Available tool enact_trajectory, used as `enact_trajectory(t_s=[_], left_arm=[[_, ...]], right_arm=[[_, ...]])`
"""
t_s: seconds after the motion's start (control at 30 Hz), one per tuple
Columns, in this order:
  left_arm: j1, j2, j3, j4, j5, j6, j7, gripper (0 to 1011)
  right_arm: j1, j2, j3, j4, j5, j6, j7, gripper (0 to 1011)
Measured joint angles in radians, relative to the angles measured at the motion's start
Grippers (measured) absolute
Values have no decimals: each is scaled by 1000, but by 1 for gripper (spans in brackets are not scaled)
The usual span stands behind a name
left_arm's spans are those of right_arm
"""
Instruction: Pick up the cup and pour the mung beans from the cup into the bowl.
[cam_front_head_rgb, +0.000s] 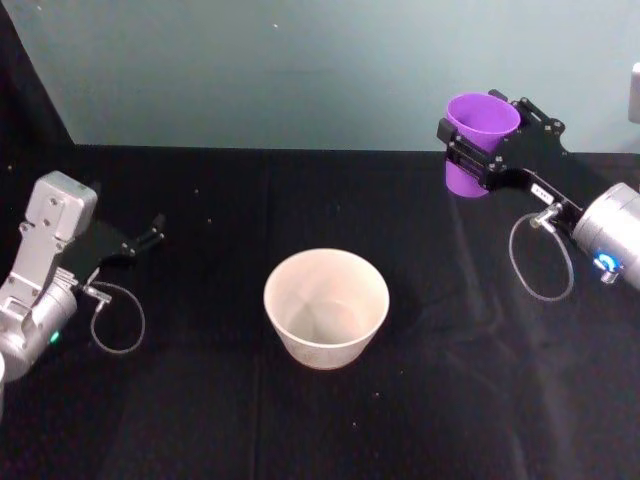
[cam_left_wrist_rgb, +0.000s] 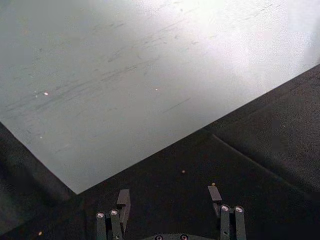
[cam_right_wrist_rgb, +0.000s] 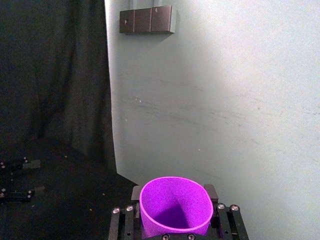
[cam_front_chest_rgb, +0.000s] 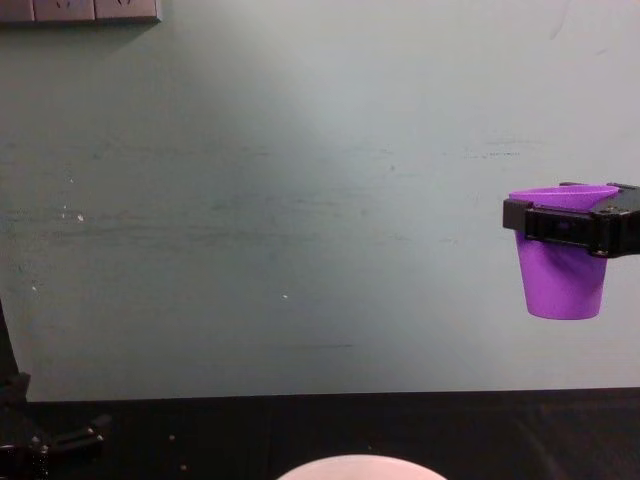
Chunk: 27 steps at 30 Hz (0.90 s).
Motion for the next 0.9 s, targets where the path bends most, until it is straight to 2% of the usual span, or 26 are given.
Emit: enact_trajectory(t_s=[0.9], left_arm=[[0,0,0,0,0,0,0,1011]], right_arm=[[0,0,0,0,0,0,0,756]])
